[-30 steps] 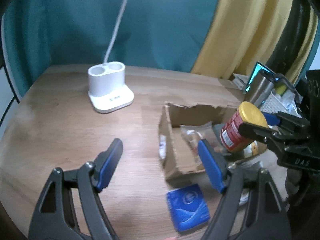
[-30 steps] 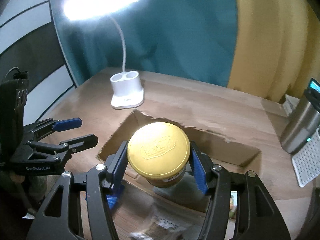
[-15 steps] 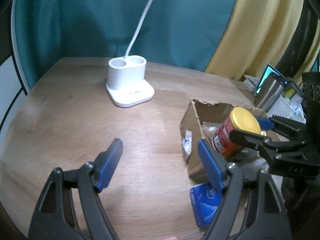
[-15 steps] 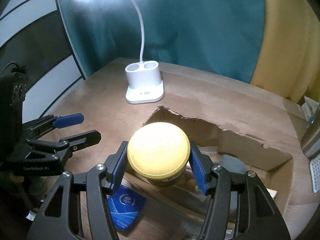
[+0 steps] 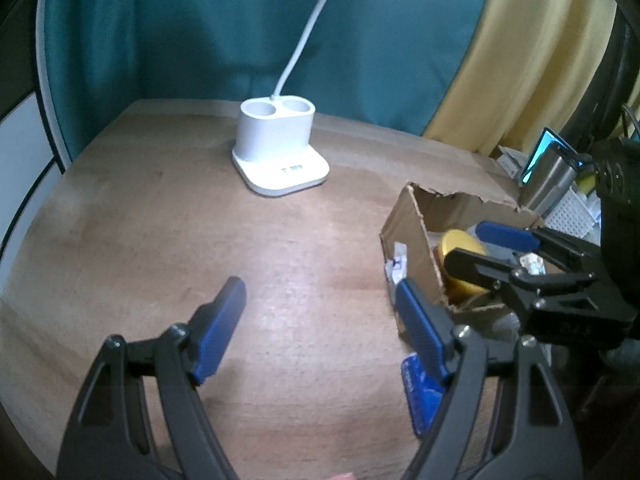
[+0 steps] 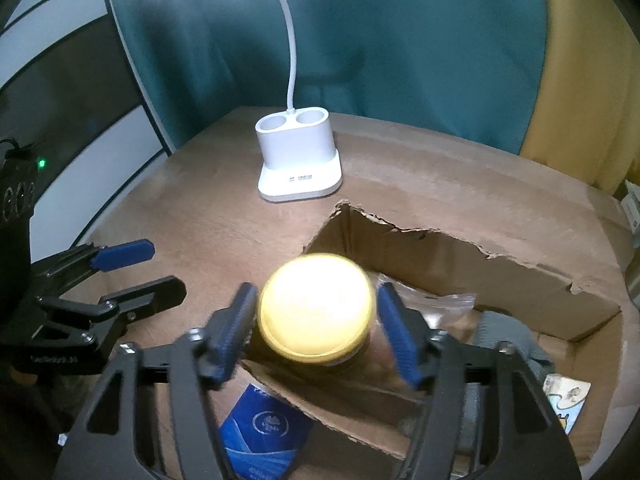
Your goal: Organize objects
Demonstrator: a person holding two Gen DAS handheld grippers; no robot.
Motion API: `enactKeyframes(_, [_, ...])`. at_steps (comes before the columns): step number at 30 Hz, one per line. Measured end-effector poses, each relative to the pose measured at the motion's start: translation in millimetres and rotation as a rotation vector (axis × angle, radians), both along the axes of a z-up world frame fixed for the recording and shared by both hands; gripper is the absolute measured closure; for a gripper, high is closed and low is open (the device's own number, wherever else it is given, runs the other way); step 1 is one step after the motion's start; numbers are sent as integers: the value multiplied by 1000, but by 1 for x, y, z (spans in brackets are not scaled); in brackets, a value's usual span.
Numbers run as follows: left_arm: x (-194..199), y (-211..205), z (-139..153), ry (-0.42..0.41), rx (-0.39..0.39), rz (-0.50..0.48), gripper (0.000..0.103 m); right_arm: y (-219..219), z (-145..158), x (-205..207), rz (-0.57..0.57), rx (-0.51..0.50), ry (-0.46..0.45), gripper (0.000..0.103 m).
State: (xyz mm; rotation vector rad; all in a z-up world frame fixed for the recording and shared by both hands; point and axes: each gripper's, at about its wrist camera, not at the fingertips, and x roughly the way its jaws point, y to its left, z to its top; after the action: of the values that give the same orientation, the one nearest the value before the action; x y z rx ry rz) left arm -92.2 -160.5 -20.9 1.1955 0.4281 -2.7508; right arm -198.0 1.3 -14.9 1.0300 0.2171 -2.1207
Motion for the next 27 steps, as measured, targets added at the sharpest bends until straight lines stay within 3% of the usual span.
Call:
enactKeyframes(10, [3, 16, 0, 1, 0, -20, 24, 14, 4, 8, -17, 7, 22, 24])
enactKeyframes(27, [8, 69, 1, 4, -12, -79, 24, 82, 14, 29, -114, 5, 55, 24])
